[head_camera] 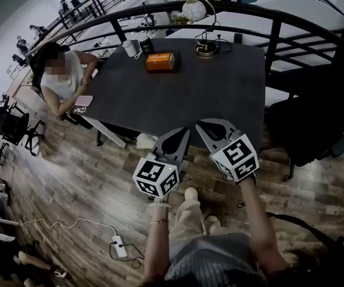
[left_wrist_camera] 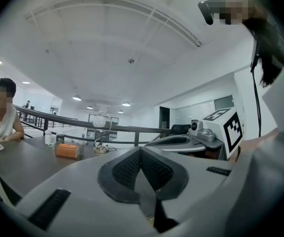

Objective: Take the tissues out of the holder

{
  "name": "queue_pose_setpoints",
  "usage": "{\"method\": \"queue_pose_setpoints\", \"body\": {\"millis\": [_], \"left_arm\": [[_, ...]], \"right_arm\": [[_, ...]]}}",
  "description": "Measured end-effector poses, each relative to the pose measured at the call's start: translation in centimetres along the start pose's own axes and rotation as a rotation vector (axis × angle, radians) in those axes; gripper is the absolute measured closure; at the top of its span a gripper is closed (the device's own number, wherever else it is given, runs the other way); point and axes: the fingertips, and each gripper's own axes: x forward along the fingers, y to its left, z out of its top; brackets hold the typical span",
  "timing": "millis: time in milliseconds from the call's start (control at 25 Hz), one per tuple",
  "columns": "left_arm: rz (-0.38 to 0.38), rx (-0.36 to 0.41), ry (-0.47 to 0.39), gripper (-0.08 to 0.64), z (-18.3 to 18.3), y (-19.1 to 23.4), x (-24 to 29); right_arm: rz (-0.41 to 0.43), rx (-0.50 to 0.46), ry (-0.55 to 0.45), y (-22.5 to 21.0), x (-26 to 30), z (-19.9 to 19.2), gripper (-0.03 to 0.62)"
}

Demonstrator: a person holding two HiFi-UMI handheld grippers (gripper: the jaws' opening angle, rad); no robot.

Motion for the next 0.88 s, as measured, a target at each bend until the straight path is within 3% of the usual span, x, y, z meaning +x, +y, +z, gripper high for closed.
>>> {"method": "queue_pose_setpoints", "body": {"millis": [400,880], "left_arm": [[-0.030,0.002,0.007,0.552,0.4,5.5,4.7],[-0.079,-0.003,0.014,0.552,1.4,12.8,8.8]], "right_arm": [[-0.030,0.128,-0.064,-5.0,4.7,0.4,0.577],[-0.084,0.142,-0.064,-9.6,11.5,1.7,0.577]]}}
